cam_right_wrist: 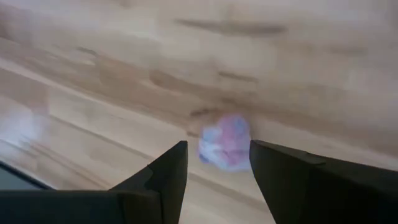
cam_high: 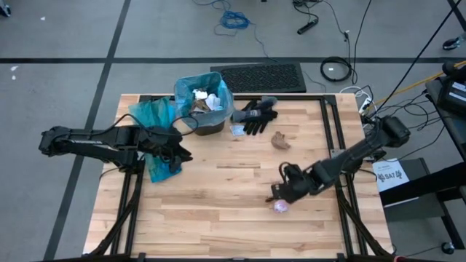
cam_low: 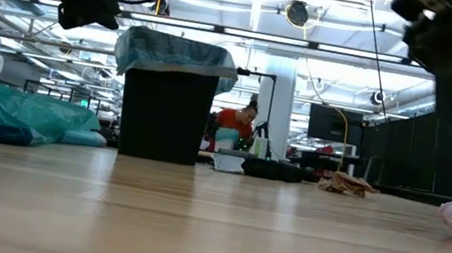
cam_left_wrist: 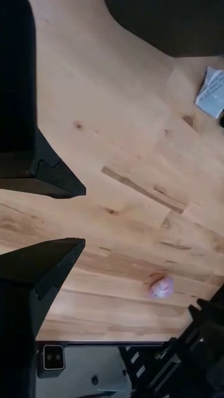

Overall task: Place trash/remove bag and relplace
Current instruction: Put the pink plastic into the trash bin

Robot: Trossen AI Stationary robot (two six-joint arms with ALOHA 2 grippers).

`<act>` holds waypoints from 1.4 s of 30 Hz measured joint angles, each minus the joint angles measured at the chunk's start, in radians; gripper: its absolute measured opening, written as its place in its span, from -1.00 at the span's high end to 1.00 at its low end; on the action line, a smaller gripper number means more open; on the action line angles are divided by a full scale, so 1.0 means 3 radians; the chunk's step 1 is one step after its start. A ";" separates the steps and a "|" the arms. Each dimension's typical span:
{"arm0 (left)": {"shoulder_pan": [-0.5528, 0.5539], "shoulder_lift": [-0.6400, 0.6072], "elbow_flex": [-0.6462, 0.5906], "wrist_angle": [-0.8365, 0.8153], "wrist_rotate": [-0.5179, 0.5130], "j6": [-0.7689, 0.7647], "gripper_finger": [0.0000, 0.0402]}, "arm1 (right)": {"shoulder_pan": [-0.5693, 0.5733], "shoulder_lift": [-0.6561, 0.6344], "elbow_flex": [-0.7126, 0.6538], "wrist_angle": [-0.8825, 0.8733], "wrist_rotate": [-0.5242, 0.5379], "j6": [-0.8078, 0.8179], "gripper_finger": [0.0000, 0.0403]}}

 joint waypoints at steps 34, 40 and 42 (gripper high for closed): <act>-0.0001 -0.0001 0.0000 0.0061 0.0123 -0.0034 0.40 | -0.0875 0.0332 0.0103 0.0682 -0.0242 -0.1965 0.85; 0.0000 0.0000 0.0000 0.0062 0.0053 -0.0034 0.40 | -0.1748 0.0143 0.0599 0.0694 -0.0279 -0.3350 0.95; 0.0000 -0.0001 0.0000 0.0069 0.0052 -0.0034 0.40 | -0.1990 0.0148 0.0860 0.0701 -0.0385 -0.3791 0.96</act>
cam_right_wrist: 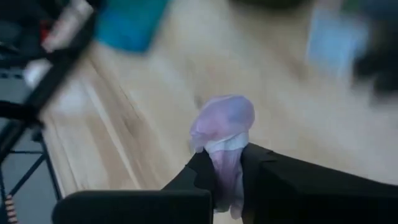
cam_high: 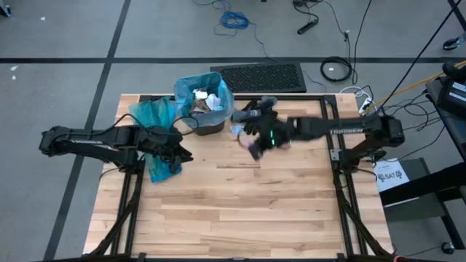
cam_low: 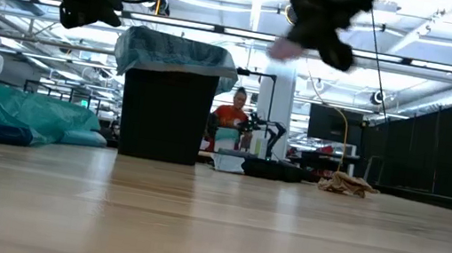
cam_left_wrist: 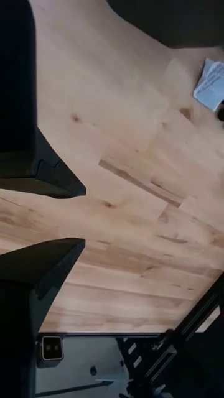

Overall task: Place trash/remove bag and relplace
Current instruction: Put the pink plastic into the trash bin

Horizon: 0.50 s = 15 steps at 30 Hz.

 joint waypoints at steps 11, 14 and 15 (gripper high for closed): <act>0.0000 0.0000 0.0000 0.0072 -0.0102 0.0000 0.40 | -0.0920 0.0668 0.1297 0.0251 -0.0417 -0.1574 0.93; 0.0000 0.0000 0.0000 0.0150 -0.0112 0.0000 0.40 | -0.1071 0.1018 0.1670 0.0266 -0.0702 -0.1769 0.93; -0.0001 0.0001 0.0000 0.0197 -0.0113 0.0000 0.40 | -0.1111 0.1135 0.1800 0.0266 -0.0774 -0.1822 0.93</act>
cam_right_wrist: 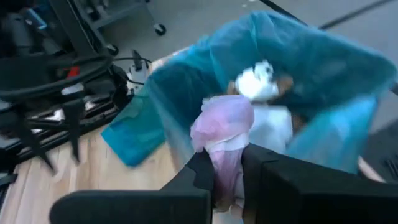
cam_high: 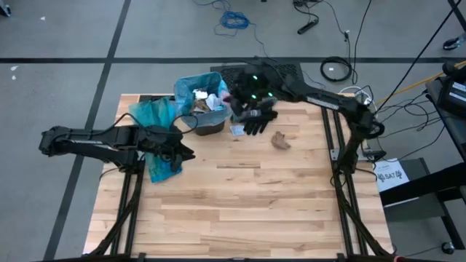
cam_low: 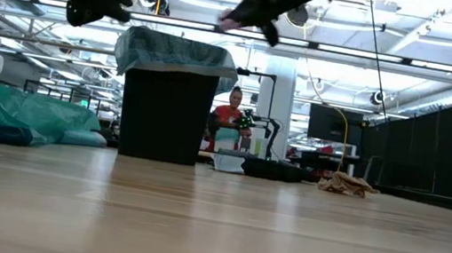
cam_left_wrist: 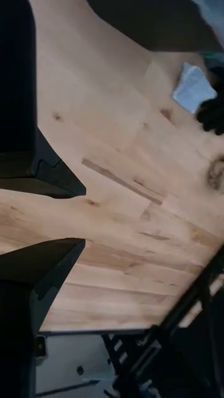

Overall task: Place trash/remove bag and relplace
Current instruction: Put the pink plastic into the trash bin

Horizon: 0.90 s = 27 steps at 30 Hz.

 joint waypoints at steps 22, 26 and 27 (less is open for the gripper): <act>0.0000 -0.0001 0.0000 0.0137 -0.0039 -0.0001 0.40 | -0.0232 0.1338 0.1500 0.0024 -0.0489 -0.0367 -0.02; 0.0000 -0.0001 0.0000 0.0136 -0.0140 0.0000 0.40 | -0.0322 0.1227 0.1500 0.0041 -0.0456 -0.0412 -0.20; 0.0001 -0.0001 0.0000 0.0135 -0.0169 0.0000 0.40 | -0.0350 0.1195 0.1500 0.0027 -0.0431 -0.0413 -0.23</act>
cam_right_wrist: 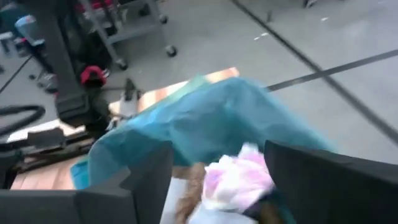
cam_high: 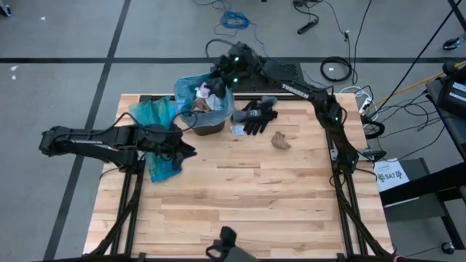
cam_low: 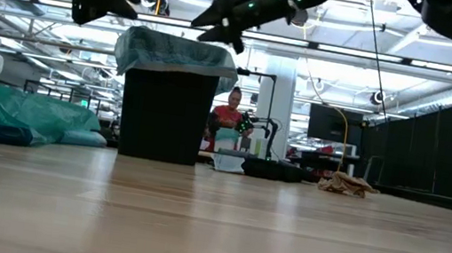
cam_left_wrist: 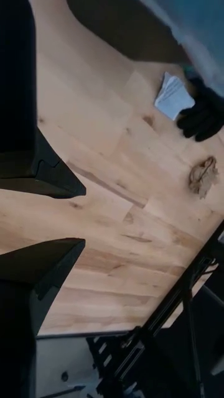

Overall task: Place trash/remove bag and relplace
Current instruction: Put the pink plastic into the trash bin, then put the brown napkin into the trash bin

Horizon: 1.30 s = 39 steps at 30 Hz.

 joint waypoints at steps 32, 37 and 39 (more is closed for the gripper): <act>0.0000 0.0000 0.0000 -0.0023 -0.0068 0.0030 0.40 | -0.1140 -0.1810 -0.2489 -0.2122 0.0137 0.0111 -0.26; 0.0000 0.0000 0.0000 -0.0025 -0.0074 0.0034 0.40 | -0.0978 -0.2298 -0.3427 -0.1776 0.0222 0.0538 -0.26; -0.0001 0.0000 0.0001 -0.0025 -0.0079 0.0105 0.40 | -0.0849 -0.2397 -0.3696 -0.1586 0.0219 0.0661 -0.26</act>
